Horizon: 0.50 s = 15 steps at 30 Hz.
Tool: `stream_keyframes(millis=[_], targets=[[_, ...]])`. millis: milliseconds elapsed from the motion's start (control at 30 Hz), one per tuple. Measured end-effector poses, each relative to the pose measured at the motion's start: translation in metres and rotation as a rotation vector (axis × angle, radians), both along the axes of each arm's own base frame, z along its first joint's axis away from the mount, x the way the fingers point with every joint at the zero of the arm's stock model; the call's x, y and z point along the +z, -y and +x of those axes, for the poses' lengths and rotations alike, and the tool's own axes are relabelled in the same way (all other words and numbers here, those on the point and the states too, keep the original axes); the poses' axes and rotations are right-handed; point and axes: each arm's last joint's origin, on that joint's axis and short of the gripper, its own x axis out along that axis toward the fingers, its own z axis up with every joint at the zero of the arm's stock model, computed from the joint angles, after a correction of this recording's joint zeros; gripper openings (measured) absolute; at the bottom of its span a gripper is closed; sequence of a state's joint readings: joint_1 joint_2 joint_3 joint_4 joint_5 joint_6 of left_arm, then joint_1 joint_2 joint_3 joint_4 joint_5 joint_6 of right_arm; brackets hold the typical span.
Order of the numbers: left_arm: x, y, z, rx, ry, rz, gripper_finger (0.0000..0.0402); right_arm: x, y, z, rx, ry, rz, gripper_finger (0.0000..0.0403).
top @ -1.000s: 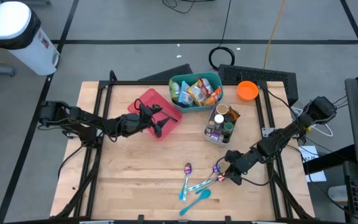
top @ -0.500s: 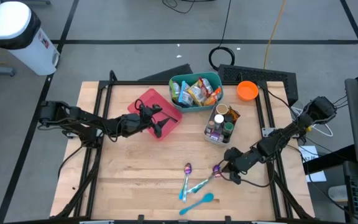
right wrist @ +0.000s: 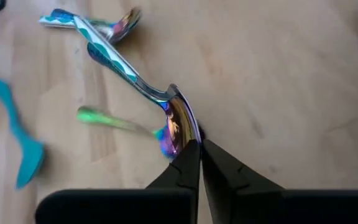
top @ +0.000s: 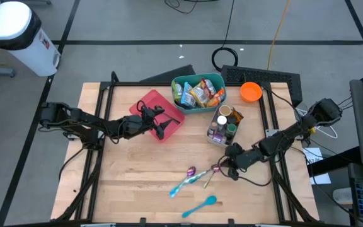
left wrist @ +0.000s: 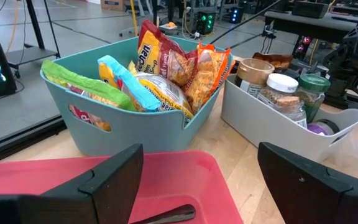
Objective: Pick & Place Food Item
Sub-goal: Adjust the spoon on the table, then put the purple spoon into the red bin
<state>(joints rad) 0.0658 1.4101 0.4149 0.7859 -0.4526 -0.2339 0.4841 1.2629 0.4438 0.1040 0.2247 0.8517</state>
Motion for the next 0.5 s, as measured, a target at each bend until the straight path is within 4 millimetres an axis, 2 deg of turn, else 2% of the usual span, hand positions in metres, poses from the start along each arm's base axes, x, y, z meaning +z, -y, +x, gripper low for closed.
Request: stream_keyframes(millis=[200,500], targets=[[0.0,0.0,0.0,0.001,0.002,-0.004,0.0324,0.0001,0.0054,0.0025,-0.017,0.009,-0.033,0.0023],[0.0,0.0,0.0,0.0,0.003,-0.006,0.0324,0.0003,0.006,0.0027,-0.014,0.02,-0.068,0.0116]])
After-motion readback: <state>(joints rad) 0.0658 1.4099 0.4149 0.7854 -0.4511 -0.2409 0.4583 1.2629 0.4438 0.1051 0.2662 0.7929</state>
